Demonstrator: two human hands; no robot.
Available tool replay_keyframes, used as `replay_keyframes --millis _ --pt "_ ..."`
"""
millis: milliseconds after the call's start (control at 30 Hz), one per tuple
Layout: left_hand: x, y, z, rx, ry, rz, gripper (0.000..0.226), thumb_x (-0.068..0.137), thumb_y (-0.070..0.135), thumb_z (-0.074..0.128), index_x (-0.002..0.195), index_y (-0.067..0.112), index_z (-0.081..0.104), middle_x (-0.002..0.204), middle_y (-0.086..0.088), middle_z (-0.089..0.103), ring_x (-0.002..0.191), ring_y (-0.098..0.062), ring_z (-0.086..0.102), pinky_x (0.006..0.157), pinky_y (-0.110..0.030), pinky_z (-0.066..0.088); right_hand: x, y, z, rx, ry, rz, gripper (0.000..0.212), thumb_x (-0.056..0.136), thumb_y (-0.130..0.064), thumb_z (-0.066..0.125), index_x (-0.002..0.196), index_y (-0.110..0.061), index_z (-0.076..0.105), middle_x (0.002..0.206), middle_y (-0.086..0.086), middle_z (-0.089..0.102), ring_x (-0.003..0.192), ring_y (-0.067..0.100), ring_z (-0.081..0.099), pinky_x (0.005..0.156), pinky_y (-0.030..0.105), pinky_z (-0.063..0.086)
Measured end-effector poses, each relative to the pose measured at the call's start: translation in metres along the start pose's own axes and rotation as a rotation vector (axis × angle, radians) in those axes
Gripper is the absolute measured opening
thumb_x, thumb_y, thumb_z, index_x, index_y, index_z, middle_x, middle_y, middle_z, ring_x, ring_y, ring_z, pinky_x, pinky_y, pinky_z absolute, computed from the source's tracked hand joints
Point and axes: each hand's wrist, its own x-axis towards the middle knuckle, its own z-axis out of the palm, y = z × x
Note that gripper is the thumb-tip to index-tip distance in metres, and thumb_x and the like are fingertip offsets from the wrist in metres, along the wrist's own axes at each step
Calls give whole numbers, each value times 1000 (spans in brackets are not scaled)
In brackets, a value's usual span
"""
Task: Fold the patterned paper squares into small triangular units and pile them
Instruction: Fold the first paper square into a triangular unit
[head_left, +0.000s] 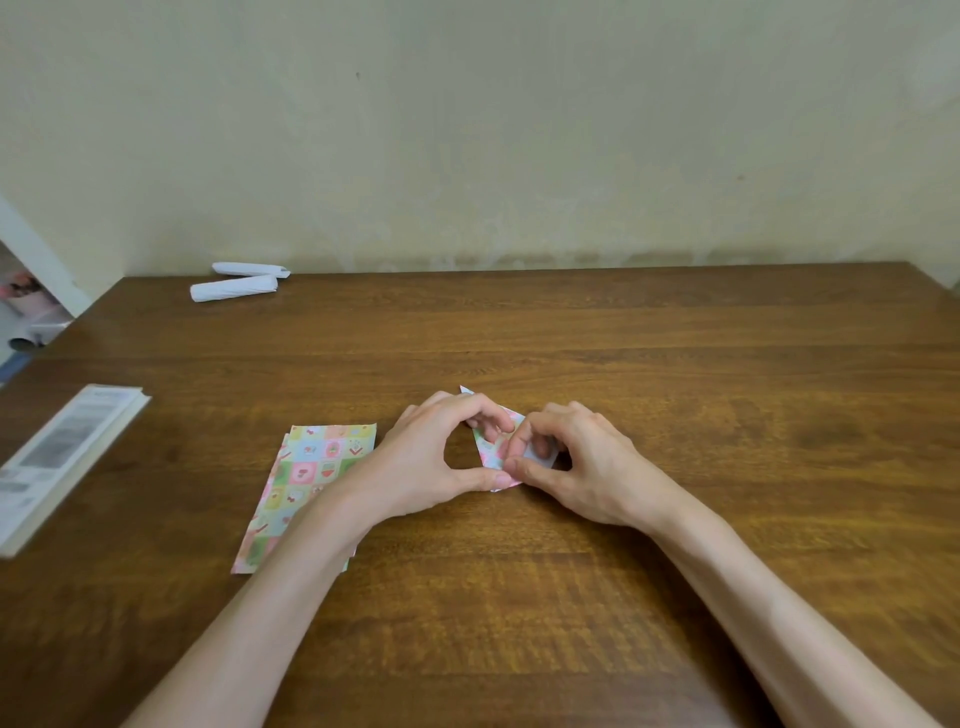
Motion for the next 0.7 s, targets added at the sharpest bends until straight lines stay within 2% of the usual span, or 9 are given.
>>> replay_keyframes --millis 267,467,633,700 --pt "1 -1 0 -13 -7 -3 43 76 51 87 112 40 65 115 24 64 123 -3 51 111 -41 36 -1 0 2 -8 16 4 13 93 -51 67 91 -38 65 90 -11 57 95 6 50 89 26 39" --pt "1 -1 -1 -15 -15 3 42 77 54 85 111 41 64 116 25 64 123 -4 51 111 -41 37 -1 3 3 16 28 1 13 93 -50 68 91 -37 67 88 -11 58 93 5 50 84 20 37" --pt "1 -1 -2 -3 -24 -9 40 79 46 86 112 42 64 117 28 62 124 -1 49 112 -40 36 1 8 -4 149 19 -37 6 94 -32 72 89 -35 72 80 -12 62 78 8 55 75 19 45" --pt "1 -2 -1 -3 -25 -15 40 79 45 86 112 44 63 116 27 62 124 0 49 112 -39 36 1 10 -8 164 12 -31 7 90 -30 75 87 -36 73 82 -10 65 79 11 59 76 22 49"
